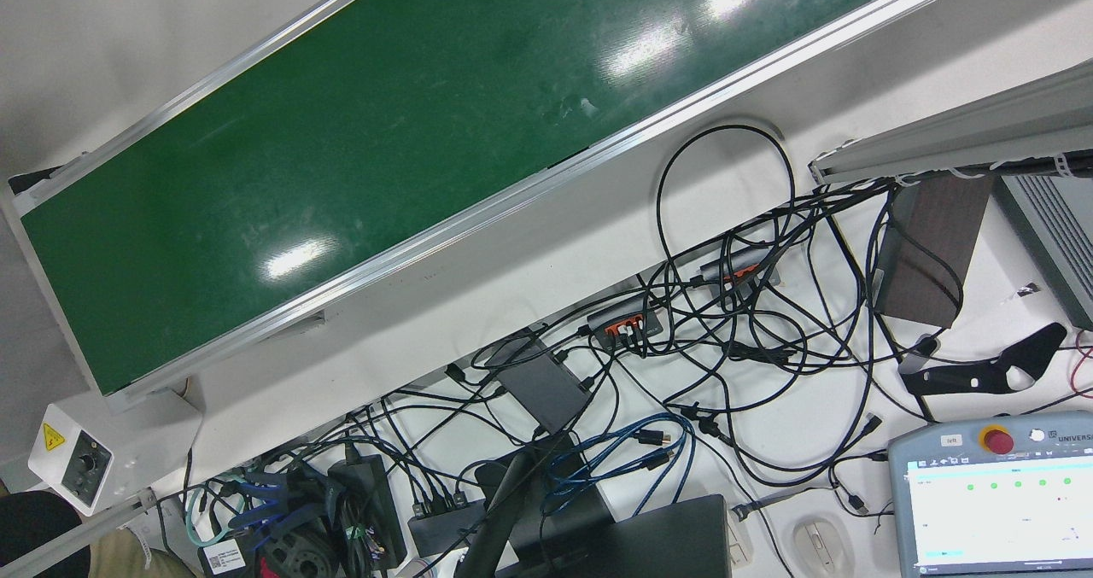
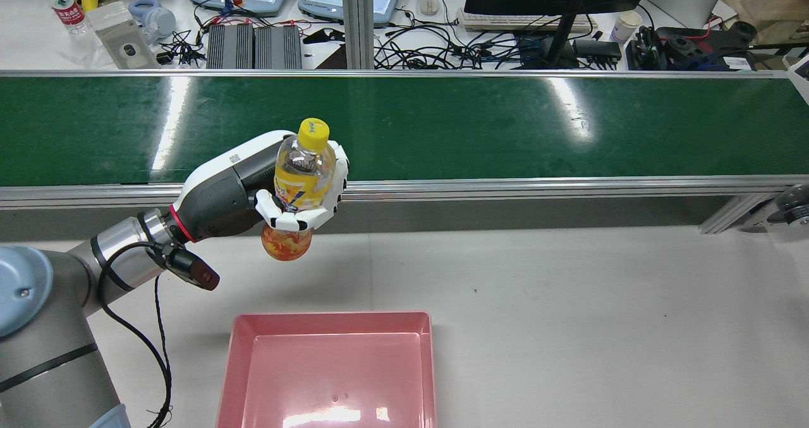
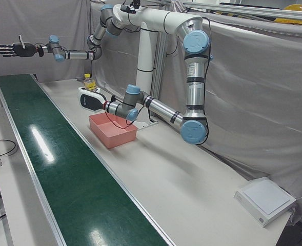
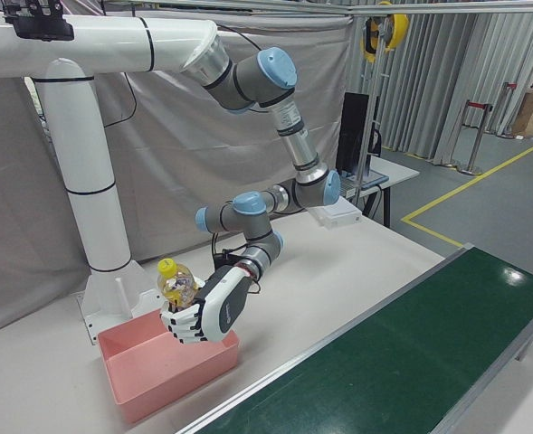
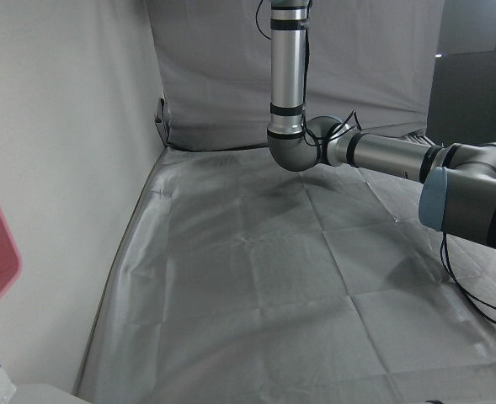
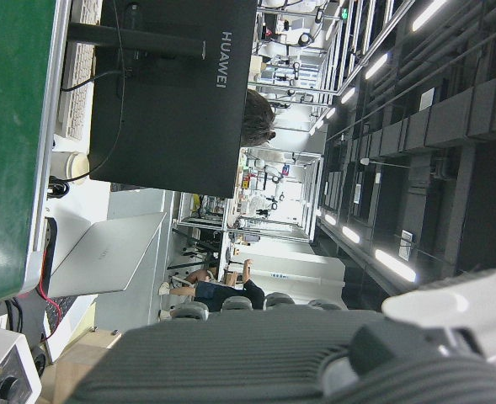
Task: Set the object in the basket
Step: 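Carry the held bottle with the left hand over the pink basket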
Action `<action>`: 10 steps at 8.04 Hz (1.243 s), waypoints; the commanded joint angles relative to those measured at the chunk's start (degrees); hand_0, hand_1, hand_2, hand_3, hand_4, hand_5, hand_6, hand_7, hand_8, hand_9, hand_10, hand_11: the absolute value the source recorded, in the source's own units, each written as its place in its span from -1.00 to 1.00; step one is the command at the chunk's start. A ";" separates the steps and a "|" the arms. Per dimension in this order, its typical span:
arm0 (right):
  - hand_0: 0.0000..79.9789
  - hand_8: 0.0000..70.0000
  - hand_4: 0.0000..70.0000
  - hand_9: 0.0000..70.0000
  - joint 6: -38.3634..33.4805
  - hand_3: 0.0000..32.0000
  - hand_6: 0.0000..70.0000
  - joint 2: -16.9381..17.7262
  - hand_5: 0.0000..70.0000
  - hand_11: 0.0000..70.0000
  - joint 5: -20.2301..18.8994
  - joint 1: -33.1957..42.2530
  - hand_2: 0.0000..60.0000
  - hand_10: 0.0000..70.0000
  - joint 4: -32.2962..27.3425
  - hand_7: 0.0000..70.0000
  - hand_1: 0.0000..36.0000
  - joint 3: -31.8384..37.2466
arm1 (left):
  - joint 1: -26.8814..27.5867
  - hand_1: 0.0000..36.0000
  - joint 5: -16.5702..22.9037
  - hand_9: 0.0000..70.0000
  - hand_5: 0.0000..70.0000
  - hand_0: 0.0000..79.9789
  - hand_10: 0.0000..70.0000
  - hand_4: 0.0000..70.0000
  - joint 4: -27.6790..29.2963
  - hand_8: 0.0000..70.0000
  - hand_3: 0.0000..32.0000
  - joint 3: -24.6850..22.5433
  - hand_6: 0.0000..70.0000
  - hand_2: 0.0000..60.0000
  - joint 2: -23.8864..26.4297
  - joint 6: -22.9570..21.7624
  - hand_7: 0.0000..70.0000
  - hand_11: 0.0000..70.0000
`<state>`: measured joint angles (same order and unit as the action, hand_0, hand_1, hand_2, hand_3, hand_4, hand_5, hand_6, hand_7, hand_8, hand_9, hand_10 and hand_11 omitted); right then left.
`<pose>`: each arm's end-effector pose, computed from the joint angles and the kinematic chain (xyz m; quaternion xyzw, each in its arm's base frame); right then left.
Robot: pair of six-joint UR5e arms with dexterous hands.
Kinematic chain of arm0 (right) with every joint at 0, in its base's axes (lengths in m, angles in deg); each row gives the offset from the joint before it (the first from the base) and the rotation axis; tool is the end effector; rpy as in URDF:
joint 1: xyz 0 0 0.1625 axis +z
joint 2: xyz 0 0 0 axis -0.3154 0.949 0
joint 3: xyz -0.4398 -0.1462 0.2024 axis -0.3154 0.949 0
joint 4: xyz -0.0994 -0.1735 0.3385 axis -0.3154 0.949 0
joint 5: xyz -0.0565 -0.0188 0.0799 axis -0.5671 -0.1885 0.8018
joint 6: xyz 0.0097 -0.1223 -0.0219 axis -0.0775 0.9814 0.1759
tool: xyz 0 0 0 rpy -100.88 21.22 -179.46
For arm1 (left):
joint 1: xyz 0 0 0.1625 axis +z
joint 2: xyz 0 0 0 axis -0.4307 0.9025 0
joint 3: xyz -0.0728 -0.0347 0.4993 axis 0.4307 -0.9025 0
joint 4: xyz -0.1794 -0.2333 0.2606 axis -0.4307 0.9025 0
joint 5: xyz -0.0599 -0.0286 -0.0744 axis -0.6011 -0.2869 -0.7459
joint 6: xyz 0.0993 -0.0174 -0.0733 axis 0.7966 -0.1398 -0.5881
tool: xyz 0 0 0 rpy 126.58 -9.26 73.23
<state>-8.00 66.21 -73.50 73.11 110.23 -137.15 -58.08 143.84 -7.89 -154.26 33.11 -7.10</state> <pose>0.1448 -0.4867 0.7431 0.0406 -0.6898 0.7222 0.0314 0.4163 -0.4451 0.3263 -0.2092 0.8846 -0.3483 0.2290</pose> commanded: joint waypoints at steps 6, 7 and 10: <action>-1.00 -1.00 -1.00 -1.00 0.00 -1.00 -1.00 0.03 -1.00 -1.00 0.00 0.00 -1.00 -1.00 0.00 -1.00 -1.00 0.02 | 9.88 -0.13 -0.01 1.00 1.00 0.25 1.00 -0.02 1.00 0.79 -1.00 -4.11 0.49 0.65 -7.23 5.14 1.00 1.00; -1.00 -1.00 -1.00 -1.00 0.00 -1.00 -1.00 0.03 -1.00 -1.00 0.00 0.00 -1.00 -1.00 0.00 -1.00 -1.00 0.02 | 10.24 -0.48 0.08 0.75 0.98 0.25 0.63 0.01 1.00 0.25 -1.00 -4.20 -0.02 -0.52 -7.49 5.05 0.68 1.00; -1.00 -1.00 -1.00 -1.00 0.00 -1.00 -1.00 0.03 -1.00 -1.00 0.00 0.00 -1.00 -1.00 0.00 -1.00 -1.00 0.02 | 9.46 -1.00 10.84 -0.29 -0.05 0.32 -0.30 -0.23 1.44 -0.52 -1.00 -4.20 -0.69 -1.00 -8.64 4.61 -0.41 0.03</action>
<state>-8.00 66.24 -73.50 73.11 110.23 -137.13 -48.12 146.13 -6.54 -158.50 25.18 -2.20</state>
